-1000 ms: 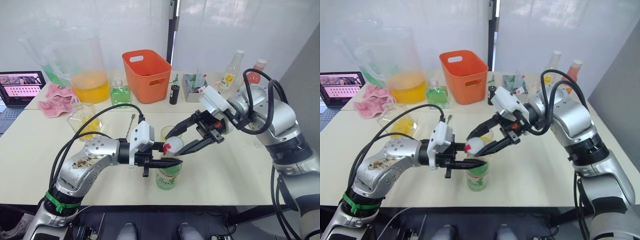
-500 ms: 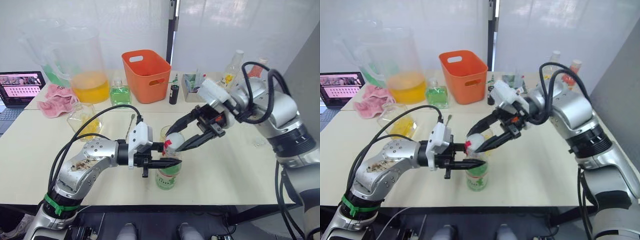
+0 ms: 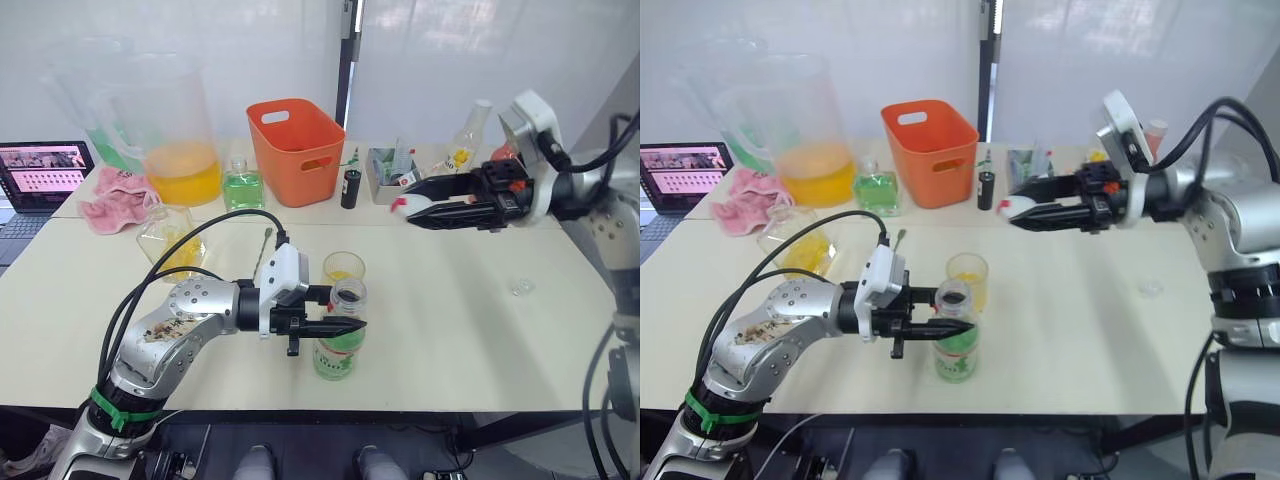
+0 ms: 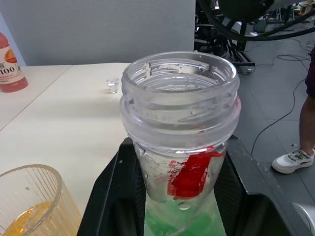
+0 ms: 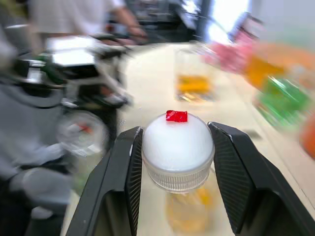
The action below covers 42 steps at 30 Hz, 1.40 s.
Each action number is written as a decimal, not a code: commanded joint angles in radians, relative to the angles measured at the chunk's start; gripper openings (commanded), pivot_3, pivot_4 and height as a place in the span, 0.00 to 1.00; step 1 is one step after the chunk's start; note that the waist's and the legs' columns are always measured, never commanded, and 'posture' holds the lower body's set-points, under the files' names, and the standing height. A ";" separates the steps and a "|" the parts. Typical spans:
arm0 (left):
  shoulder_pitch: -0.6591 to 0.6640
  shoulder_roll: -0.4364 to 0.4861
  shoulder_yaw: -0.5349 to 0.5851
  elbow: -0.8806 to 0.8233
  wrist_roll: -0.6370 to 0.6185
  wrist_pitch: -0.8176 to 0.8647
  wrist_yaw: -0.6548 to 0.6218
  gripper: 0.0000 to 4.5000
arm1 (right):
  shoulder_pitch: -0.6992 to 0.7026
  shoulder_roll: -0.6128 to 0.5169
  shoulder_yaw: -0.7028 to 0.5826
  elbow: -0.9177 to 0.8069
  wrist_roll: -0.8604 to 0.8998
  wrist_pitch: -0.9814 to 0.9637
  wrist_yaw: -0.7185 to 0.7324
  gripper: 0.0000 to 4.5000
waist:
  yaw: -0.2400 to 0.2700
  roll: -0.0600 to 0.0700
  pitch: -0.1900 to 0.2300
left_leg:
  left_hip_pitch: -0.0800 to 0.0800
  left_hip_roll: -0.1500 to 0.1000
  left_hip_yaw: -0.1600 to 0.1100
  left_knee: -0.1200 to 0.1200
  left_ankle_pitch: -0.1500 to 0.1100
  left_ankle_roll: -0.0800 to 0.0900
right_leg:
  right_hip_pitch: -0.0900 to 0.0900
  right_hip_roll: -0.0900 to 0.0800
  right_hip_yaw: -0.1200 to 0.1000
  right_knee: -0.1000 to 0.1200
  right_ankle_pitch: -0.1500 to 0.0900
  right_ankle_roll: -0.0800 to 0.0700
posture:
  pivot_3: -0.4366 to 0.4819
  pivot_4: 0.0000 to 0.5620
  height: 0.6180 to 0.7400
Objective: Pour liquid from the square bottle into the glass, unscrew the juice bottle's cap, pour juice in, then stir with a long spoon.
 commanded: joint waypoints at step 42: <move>0.081 -0.002 0.055 -0.028 -0.030 -0.023 0.040 0.31 | 0.367 0.268 -0.300 0.185 -0.370 -0.202 -0.765 0.99 | -0.009 0.002 -0.001 | 0.001 -0.001 0.000 0.001 0.000 0.000 | 0.003 0.001 0.002 0.000 0.005 0.009 | 0.48 0.27 1.00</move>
